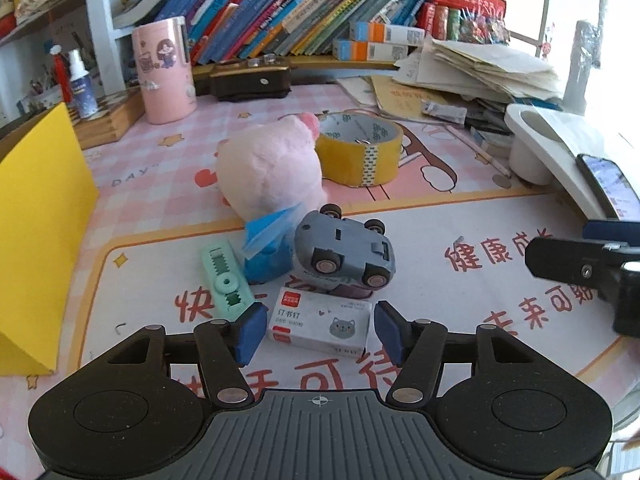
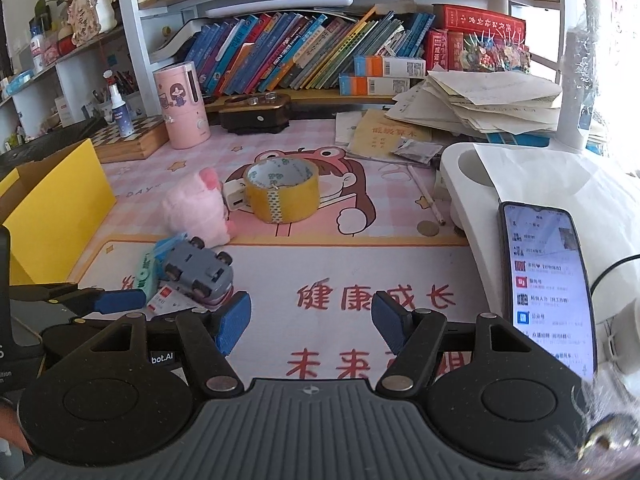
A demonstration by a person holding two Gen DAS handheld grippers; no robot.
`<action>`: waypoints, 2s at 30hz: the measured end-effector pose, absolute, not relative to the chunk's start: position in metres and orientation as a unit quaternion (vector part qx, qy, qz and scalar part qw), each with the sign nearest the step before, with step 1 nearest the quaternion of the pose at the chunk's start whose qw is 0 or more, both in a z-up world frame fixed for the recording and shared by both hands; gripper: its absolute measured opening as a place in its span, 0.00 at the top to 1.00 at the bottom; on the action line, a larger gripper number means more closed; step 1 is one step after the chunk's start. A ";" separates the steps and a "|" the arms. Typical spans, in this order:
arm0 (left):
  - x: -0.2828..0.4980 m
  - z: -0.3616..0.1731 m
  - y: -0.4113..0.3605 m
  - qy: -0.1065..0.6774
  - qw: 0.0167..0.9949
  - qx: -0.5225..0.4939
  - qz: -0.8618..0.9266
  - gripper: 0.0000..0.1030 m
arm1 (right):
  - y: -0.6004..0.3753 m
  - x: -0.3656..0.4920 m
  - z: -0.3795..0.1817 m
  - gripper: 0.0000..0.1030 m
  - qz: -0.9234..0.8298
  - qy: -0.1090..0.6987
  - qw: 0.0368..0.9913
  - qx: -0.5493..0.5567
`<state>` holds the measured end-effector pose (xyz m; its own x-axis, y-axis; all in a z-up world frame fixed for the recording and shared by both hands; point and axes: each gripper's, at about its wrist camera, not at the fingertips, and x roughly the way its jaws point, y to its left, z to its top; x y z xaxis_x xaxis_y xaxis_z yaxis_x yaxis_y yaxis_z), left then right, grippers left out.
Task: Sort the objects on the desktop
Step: 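Move both tools toward the toys beside the plush pig, then grasp the white cat-print box with left tool while right tool grasps grey toy car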
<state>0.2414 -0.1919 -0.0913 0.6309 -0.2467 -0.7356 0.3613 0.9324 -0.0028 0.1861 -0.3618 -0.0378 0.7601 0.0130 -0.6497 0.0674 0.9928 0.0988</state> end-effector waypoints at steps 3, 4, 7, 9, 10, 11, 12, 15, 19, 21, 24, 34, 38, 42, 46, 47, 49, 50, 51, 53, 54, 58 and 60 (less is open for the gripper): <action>0.246 -0.097 -0.197 0.401 0.896 0.087 -0.171 0.41 | -0.364 0.190 -0.039 0.36 -0.012 0.347 0.936 0.058; 0.247 -0.099 -0.198 0.402 0.895 0.090 -0.173 0.40 | -0.364 0.192 -0.039 0.36 -0.012 0.347 0.936 0.058; 0.248 -0.101 -0.199 0.396 0.897 0.088 -0.175 0.40 | -0.365 0.195 -0.039 0.36 -0.009 0.348 0.936 0.058; 0.248 -0.100 -0.198 0.395 0.898 0.084 -0.175 0.46 | -0.364 0.198 -0.040 0.36 -0.005 0.348 0.936 0.057; 0.247 -0.099 -0.196 0.399 0.897 0.078 -0.175 0.46 | -0.363 0.200 -0.040 0.36 -0.002 0.349 0.935 0.057; 0.245 -0.097 -0.194 0.401 0.897 0.071 -0.173 0.46 | -0.362 0.201 -0.041 0.36 0.001 0.350 0.935 0.058; 0.242 -0.094 -0.190 0.399 0.899 0.061 -0.171 0.46 | -0.361 0.204 -0.041 0.36 0.005 0.350 0.935 0.059; 0.227 -0.082 -0.174 0.389 0.907 0.038 -0.160 0.46 | -0.355 0.210 -0.042 0.35 0.019 0.349 0.935 0.059; 0.212 -0.070 -0.148 0.396 0.911 0.012 -0.119 0.46 | -0.341 0.226 -0.048 0.24 0.052 0.360 0.929 0.066; 0.204 -0.064 -0.134 0.395 0.914 -0.002 -0.091 0.45 | -0.331 0.236 -0.052 0.21 0.073 0.370 0.924 0.064; 0.195 -0.054 -0.114 0.390 0.919 -0.022 -0.054 0.45 | -0.311 0.252 -0.060 0.17 0.107 0.378 0.918 0.043; 0.173 -0.035 -0.083 0.374 0.926 -0.052 0.016 0.46 | -0.274 0.287 -0.093 0.43 0.132 0.384 0.912 -0.056; 0.170 -0.032 -0.084 0.370 0.928 -0.053 0.013 0.46 | -0.282 0.281 -0.090 0.44 0.125 0.378 0.916 -0.047; 0.169 -0.028 -0.089 0.364 0.929 -0.058 -0.003 0.46 | -0.295 0.267 -0.079 0.44 0.110 0.370 0.922 -0.030; 0.169 -0.027 -0.092 0.361 0.930 -0.066 -0.019 0.46 | -0.308 0.252 -0.066 0.44 0.093 0.369 0.925 -0.003; 0.169 -0.026 -0.092 0.361 0.929 -0.072 -0.024 0.46 | -0.310 0.248 -0.062 0.44 0.089 0.370 0.925 0.006; 0.168 -0.025 -0.092 0.359 0.929 -0.082 -0.032 0.46 | -0.315 0.238 -0.053 0.44 0.083 0.368 0.926 0.028; 0.168 -0.024 -0.092 0.357 0.930 -0.085 -0.036 0.46 | -0.316 0.234 -0.050 0.44 0.082 0.367 0.926 0.033; 0.167 -0.022 -0.092 0.355 0.930 -0.089 -0.039 0.46 | -0.316 0.228 -0.045 0.44 0.082 0.365 0.927 0.038; 0.165 -0.020 -0.090 0.350 0.931 -0.093 -0.045 0.46 | -0.315 0.219 -0.039 0.44 0.082 0.364 0.927 0.043; 0.164 -0.019 -0.090 0.349 0.931 -0.092 -0.048 0.46 | -0.313 0.215 -0.037 0.44 0.083 0.363 0.927 0.043; 0.159 -0.019 -0.085 0.344 0.933 -0.083 -0.061 0.46 | -0.301 0.193 -0.030 0.44 0.080 0.355 0.931 0.026; 0.156 -0.018 -0.082 0.344 0.933 -0.079 -0.072 0.46 | -0.296 0.184 -0.028 0.44 0.077 0.354 0.932 0.024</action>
